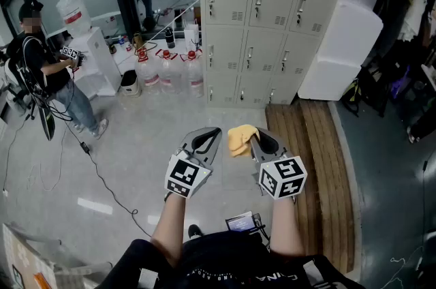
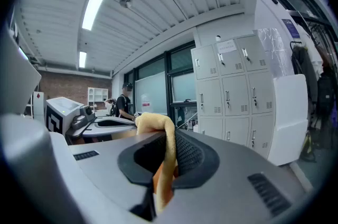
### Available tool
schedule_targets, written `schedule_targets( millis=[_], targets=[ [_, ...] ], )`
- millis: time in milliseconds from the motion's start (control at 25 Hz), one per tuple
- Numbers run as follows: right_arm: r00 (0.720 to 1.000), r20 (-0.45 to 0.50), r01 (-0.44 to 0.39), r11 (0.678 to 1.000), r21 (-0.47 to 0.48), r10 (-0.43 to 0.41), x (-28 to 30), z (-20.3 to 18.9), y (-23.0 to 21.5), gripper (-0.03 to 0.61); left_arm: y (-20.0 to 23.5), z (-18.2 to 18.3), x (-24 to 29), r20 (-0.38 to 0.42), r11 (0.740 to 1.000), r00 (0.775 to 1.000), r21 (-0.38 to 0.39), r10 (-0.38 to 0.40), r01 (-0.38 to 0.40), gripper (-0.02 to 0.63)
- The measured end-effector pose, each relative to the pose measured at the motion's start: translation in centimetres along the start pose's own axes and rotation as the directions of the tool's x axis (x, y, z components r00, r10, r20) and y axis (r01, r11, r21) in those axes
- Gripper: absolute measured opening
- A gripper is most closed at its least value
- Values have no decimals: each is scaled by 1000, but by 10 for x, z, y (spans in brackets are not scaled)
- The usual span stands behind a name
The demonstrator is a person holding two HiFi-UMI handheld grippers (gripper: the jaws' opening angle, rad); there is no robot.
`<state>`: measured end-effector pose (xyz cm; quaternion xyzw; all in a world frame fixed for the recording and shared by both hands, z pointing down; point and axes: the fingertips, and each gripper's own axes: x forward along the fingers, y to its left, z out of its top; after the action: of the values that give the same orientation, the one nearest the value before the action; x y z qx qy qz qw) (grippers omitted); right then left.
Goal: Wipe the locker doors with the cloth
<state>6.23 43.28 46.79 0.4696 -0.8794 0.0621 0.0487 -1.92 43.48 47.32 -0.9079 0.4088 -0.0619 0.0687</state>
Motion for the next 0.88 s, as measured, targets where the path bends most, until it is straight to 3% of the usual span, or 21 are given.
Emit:
schedule_targets(
  millis=[440,880],
  targets=[
    [1000,1,-17,1000,-1,17,2,-3,17,51,1,-4,-9,29,998,999,-42,-35,36,21],
    [998,45,-40,998,39,39,2,3,13,51,-4,-7,-1,14,999,999,22,-45,44,21]
  ],
)
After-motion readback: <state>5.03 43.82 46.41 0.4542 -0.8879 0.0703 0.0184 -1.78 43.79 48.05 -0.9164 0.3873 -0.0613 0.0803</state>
